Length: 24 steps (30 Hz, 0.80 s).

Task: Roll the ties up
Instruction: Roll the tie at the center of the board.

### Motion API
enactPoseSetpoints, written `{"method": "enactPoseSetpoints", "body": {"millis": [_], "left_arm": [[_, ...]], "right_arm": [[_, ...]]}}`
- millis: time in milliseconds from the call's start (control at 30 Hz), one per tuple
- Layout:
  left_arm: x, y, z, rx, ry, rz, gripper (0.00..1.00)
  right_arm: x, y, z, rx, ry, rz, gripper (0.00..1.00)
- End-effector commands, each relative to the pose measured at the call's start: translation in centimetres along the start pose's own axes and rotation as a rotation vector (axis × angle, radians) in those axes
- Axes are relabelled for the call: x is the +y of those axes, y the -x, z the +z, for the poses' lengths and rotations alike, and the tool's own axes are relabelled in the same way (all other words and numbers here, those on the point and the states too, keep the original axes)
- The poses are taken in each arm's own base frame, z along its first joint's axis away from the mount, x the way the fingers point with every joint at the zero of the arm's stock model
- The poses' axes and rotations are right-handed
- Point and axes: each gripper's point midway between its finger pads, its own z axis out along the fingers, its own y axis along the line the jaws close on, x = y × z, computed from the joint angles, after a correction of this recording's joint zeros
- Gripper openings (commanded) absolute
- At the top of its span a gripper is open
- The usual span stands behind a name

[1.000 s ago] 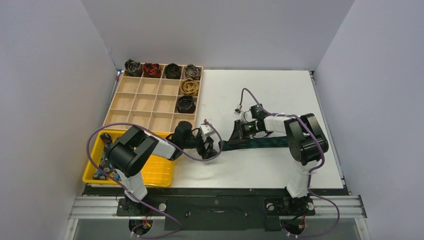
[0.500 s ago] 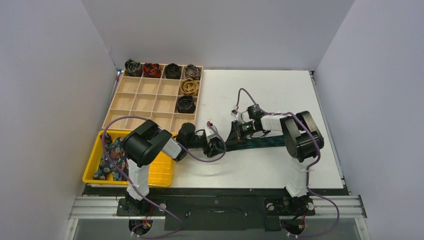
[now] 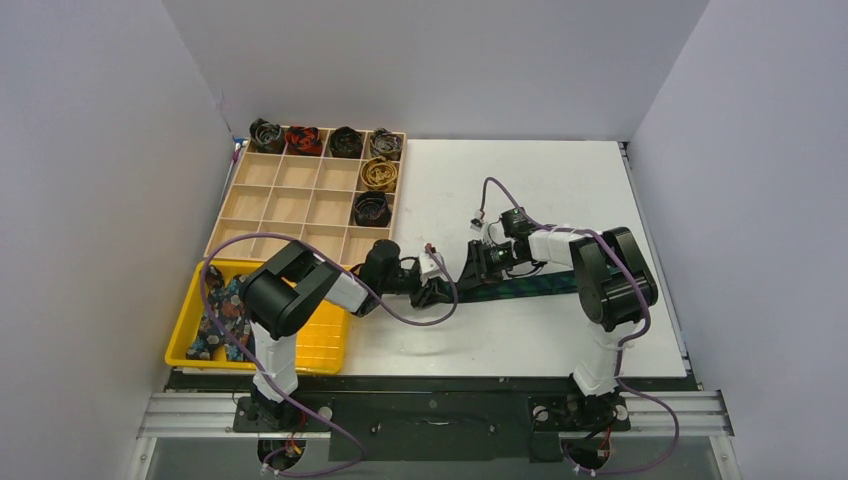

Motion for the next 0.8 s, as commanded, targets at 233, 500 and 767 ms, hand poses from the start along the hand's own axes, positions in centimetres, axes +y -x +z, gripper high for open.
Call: {"method": "enactPoseSetpoints", "body": {"millis": [233,500,767], "left_arm": [[-0.5,-4.6,-0.7,0.188,0.025,-0.064,0.12],[-1.6,-2.0,-1.6,0.042,-0.022,-0.084,0.62],[-1.6,-1.2,0.5,-0.049,-0.070,-0.087,0.67]], "right_arm": [[-2.8,-1.7,-0.4,0.048,-0.106,-0.013,0.01],[-7.0,-2.2,-0.6,0.080,-0.289,0.054,0.00],[-8.7,-3.8,0.1,0.144,-0.371,0.103,0.00]]}}
